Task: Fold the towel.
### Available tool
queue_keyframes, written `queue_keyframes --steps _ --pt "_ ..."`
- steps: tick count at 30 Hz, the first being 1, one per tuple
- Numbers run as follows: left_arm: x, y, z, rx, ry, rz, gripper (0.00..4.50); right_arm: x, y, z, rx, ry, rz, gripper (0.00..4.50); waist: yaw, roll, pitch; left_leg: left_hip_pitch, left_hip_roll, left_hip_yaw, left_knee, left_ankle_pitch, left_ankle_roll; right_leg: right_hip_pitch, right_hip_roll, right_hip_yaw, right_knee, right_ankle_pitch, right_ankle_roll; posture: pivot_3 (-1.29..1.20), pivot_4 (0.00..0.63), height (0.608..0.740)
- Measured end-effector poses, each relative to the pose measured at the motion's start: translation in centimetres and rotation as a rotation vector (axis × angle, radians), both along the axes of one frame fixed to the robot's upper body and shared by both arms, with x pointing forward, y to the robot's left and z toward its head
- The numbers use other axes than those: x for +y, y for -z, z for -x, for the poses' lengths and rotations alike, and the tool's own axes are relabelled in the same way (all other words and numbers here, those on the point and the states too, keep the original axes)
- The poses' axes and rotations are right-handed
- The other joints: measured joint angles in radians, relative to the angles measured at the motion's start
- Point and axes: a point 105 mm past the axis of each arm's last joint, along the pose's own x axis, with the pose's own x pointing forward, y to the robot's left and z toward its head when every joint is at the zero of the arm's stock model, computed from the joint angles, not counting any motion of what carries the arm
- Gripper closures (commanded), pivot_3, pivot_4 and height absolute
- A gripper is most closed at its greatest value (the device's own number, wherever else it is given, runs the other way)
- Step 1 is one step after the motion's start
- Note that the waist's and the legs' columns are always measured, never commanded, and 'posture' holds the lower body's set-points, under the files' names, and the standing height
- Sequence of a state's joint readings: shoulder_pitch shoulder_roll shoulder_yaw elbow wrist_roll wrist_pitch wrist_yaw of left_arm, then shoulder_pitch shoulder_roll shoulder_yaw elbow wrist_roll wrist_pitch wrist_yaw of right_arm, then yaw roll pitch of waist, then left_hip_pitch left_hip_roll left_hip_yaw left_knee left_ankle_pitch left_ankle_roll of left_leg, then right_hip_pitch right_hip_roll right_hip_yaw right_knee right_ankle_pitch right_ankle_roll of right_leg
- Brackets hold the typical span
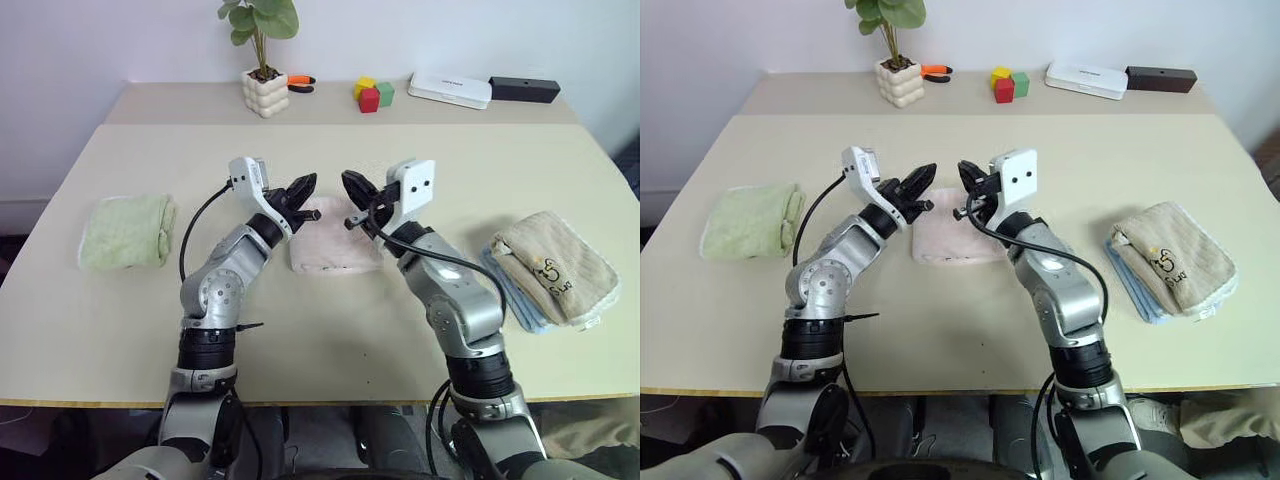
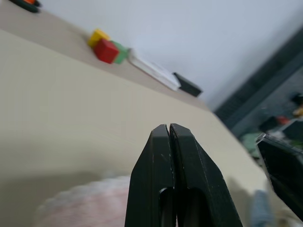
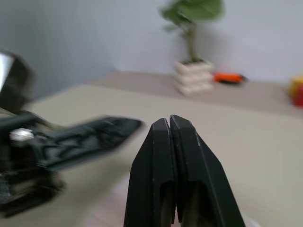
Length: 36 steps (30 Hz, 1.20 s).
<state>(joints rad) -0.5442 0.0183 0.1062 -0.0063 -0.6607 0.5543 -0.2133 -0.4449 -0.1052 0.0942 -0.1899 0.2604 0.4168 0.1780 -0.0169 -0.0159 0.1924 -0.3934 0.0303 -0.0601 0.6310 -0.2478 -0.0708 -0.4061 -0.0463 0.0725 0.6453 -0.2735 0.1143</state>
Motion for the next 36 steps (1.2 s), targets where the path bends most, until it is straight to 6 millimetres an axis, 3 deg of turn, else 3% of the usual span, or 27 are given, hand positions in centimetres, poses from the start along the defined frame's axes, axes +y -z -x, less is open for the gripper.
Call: queue_keyframes --steps 4,8,10,14,16,19,24,26,31,36 --pt "-1.4 1.6 0.2 0.028 0.034 -0.031 4.49 -1.2 3.6 -1.2 0.099 0.113 -0.018 4.46 -0.001 0.0 0.0 0.0 0.0 0.0 0.0 0.0 0.0 0.0 0.0 0.0 0.0 0.0 0.0 0.0 0.15 0.74" --pt "-2.4 5.7 0.2 0.14 0.042 -0.132 4.49 -2.8 8.1 -1.0 0.165 0.165 0.025 4.46 -0.002 0.0 0.0 0.0 0.0 0.0 0.0 0.0 0.0 0.0 0.0 0.0 0.0 0.0 0.0 0.0 0.15 0.74" --pt "-2.2 7.0 -0.1 0.182 0.013 -0.176 4.49 -3.5 8.5 -0.9 0.134 0.177 0.059 4.46 -0.004 0.0 0.0 0.001 0.0 0.0 0.0 0.0 0.0 0.0 0.0 0.0 0.0 0.0 0.0 0.0 0.15 0.74" --pt "-1.9 7.0 -0.4 0.183 -0.01 -0.185 4.49 -5.6 9.7 -1.0 0.103 0.231 0.193 4.46 -0.005 0.0 -0.001 0.002 0.0 0.0 0.0 0.0 0.0 0.001 0.0 0.0 0.0 0.0 0.0 0.0 0.15 0.74" --pt "-1.6 7.0 -0.4 0.175 -0.006 -0.186 3.95 -6.0 9.7 -1.1 0.099 0.239 0.188 4.5 -0.008 0.0 -0.001 0.002 0.0 0.0 0.0 0.0 0.0 0.001 0.001 0.0 0.001 0.0 0.0 0.0 0.15 0.74" --pt "-1.3 6.7 -0.4 0.153 0.009 -0.185 2.62 -6.0 9.0 -1.3 0.091 0.217 0.14 3.62 -0.01 0.0 -0.001 0.002 0.0 0.0 0.0 0.0 0.0 0.001 0.001 0.0 0.001 0.0 0.0 0.0 0.15 0.74" --pt "-1.2 3.9 0.1 0.068 0.07 -0.102 0.13 -6.8 6.1 -2.3 0.015 0.241 0.099 1.2 -0.02 0.0 0.0 0.001 0.0 0.0 0.0 0.0 0.0 0.001 0.0 0.0 0.001 0.0 0.0 0.0 0.15 0.74" --pt "-1.2 2.2 0.5 0.027 0.093 -0.068 0.0 -8.0 4.5 -2.8 -0.026 0.281 0.1 0.16 -0.021 0.0 0.0 0.001 0.0 0.0 0.0 0.0 0.0 0.001 0.0 0.0 0.001 0.0 0.0 0.0 0.15 0.74" --pt "-0.9 -1.5 1.5 -0.068 0.138 -0.043 0.0 -10.5 1.3 -3.5 -0.109 0.33 0.105 0.07 -0.025 0.0 0.0 0.001 0.0 0.0 0.0 0.0 0.0 0.001 0.0 0.0 0.001 0.0 0.0 0.0 0.15 0.74" --pt "1.5 -1.9 1.4 -0.063 0.103 -0.096 0.0 -10.1 -0.9 -2.2 -0.117 0.083 0.058 0.07 -0.029 0.001 0.0 0.001 0.0 0.0 0.0 0.0 0.0 0.0 0.0 0.0 0.002 0.0 0.0 0.0 0.15 0.74"
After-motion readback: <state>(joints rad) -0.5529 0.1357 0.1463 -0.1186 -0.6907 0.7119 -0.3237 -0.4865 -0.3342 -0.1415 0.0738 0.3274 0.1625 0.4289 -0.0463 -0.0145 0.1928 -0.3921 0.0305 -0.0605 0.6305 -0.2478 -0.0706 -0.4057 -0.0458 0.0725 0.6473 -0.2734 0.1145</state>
